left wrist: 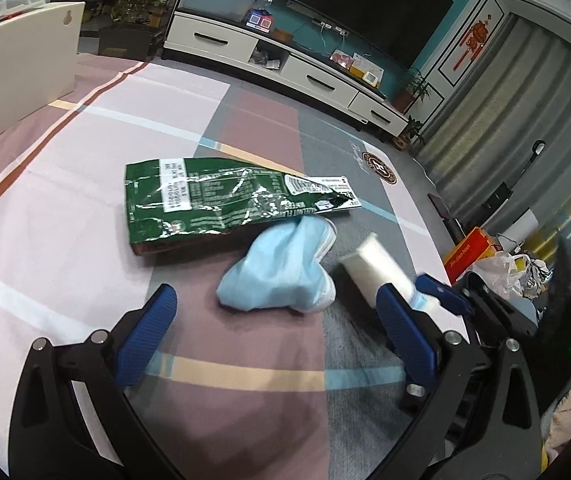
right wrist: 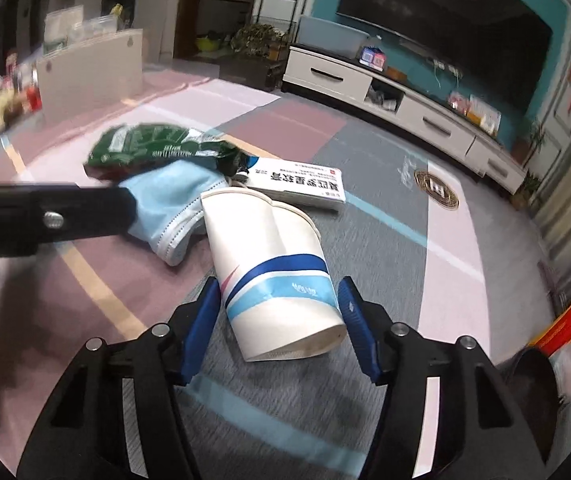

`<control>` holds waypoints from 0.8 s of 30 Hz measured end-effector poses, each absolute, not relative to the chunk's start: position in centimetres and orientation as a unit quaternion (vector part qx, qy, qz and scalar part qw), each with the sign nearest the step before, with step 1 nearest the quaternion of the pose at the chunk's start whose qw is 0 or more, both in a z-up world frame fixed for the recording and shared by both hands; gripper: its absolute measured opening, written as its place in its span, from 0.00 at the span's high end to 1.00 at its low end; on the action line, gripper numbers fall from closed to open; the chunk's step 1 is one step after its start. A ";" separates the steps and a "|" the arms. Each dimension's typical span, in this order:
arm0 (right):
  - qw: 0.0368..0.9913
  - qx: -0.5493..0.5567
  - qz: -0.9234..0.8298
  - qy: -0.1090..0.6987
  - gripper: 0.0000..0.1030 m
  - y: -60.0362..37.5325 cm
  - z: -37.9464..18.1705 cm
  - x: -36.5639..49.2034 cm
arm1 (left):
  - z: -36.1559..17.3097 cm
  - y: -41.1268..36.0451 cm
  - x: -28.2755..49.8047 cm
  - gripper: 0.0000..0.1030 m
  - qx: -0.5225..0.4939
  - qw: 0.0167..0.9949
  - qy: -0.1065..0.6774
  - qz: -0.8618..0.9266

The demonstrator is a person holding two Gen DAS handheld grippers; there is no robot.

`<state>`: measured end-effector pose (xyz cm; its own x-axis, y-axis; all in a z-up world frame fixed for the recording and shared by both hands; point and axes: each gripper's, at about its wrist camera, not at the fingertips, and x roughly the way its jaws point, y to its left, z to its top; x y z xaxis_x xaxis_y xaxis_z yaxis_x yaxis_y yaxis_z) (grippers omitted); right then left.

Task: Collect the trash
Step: 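Grasp the light blue cloth with the left tool while the right tool grasps the white paper cup, then carry the blue cloth and paper cup over the black bin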

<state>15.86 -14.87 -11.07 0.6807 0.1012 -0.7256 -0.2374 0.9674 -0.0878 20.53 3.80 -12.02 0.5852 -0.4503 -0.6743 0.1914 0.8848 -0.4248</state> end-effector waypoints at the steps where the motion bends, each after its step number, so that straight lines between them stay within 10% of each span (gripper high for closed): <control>1: 0.913 -0.069 0.094 0.390 0.42 -15.4 -10.8 15.6 | -12.0 3.6 20.7 0.03 -0.154 0.877 0.417 -0.185; 8: 0.916 0.041 0.097 0.387 0.42 -19.4 -9.4 12.1 | -12.5 1.8 21.9 0.06 -0.138 0.877 0.425 -0.176; 16: 0.916 0.069 0.095 0.383 0.42 -20.8 -8.7 9.2 | -12.9 0.7 21.2 0.69 -0.121 0.874 0.434 -0.182; 24: 0.913 0.090 0.095 0.386 0.42 -21.6 -8.4 6.4 | -12.0 0.6 17.5 0.78 -0.123 0.863 0.443 -0.208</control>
<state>6.44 -21.64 -8.39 0.6840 0.2426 -0.6880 -0.1043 0.9659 0.2369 17.50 0.59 -12.02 0.5201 -0.4683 -0.7142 0.2508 0.8831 -0.3964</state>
